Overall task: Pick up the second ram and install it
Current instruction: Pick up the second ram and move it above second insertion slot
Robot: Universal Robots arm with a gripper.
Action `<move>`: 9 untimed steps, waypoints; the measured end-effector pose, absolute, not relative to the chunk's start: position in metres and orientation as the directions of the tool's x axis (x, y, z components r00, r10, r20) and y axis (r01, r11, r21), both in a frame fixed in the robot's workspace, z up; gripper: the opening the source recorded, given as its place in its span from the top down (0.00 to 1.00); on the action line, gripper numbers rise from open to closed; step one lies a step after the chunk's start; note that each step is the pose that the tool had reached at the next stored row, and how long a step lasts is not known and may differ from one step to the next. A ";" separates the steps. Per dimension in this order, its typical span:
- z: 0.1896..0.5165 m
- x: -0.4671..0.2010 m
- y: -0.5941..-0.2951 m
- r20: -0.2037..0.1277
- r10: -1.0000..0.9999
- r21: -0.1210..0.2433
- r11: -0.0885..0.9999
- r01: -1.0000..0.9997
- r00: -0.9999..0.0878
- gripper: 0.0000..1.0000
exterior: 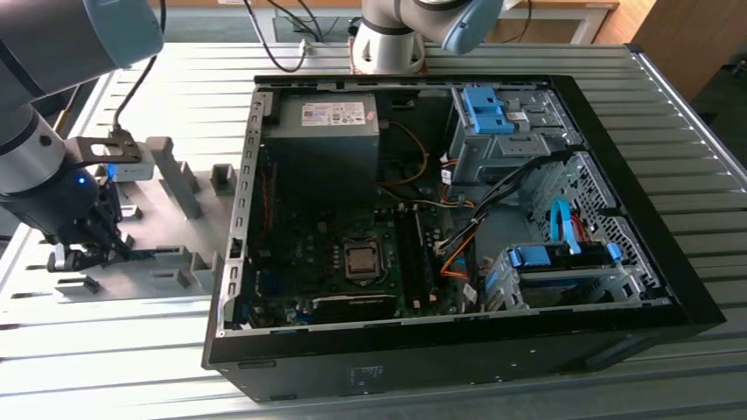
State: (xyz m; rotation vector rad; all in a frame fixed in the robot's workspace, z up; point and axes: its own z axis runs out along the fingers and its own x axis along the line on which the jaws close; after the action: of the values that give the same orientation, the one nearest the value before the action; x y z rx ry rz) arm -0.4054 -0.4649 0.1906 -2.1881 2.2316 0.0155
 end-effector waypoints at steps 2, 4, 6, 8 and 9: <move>0.191 -0.405 -0.465 -0.019 -1.000 -0.004 0.020 -1.000 -0.020 0.86; 0.191 -0.405 -0.465 -0.019 -1.000 -0.004 0.020 -1.000 -0.020 0.86; 0.191 -0.405 -0.465 -0.018 -1.000 -0.004 0.020 -1.000 -0.020 0.86; 0.191 -0.405 -0.465 -0.019 -1.000 -0.004 0.020 -1.000 -0.020 0.86; 0.191 -0.405 -0.465 -0.019 -1.000 -0.004 0.020 -1.000 -0.020 0.86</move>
State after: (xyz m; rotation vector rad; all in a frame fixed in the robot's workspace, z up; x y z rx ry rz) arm -0.4054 -0.4649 0.1906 -2.1880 2.2316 0.0154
